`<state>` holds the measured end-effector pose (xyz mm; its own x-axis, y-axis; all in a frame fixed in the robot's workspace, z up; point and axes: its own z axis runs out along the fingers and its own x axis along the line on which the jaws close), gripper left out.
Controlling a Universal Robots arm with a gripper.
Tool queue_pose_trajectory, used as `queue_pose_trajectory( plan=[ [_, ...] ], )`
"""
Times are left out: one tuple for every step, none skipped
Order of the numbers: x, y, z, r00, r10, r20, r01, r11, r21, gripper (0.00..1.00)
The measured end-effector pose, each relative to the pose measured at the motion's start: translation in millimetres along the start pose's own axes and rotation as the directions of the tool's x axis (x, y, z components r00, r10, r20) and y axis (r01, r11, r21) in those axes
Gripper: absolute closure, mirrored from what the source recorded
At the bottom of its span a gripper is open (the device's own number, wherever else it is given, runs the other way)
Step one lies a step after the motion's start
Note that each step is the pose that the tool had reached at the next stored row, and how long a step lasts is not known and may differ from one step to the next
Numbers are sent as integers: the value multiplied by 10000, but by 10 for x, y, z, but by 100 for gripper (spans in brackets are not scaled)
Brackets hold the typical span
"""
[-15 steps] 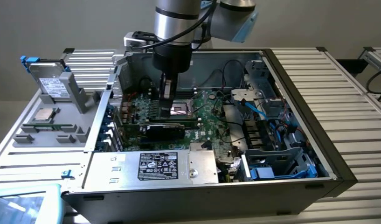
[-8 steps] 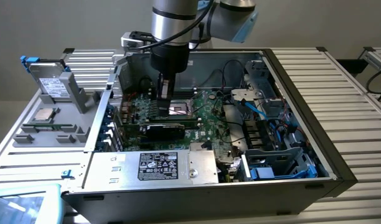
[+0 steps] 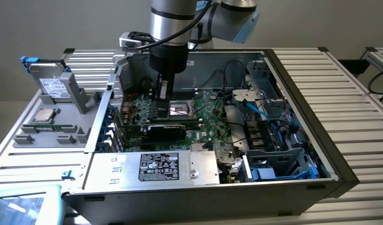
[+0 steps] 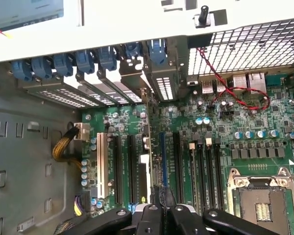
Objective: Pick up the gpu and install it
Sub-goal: 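Insert the gpu into the slot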
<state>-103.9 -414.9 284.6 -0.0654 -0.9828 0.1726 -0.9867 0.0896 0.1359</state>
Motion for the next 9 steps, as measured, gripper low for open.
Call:
queue_pose_trajectory(
  plan=[
    [0,4,0,10000,0,-1,0,10000,0,88],
    [1,10,1,10000,1,-1,-1,10000,0,88],
    [2,20,3,10000,0,0,0,10000,0,88],
    [2,24,4,10000,0,0,0,10000,0,88],
    [3,33,5,10000,0,-2,0,10000,0,88],
    [4,45,7,10000,0,-1,0,10000,0,88],
    [4,51,7,10000,0,-1,0,10000,-1,88],
    [3,52,8,10000,0,-1,0,10000,0,88],
    [4,53,8,10000,0,-1,0,10000,0,88]
  ],
)
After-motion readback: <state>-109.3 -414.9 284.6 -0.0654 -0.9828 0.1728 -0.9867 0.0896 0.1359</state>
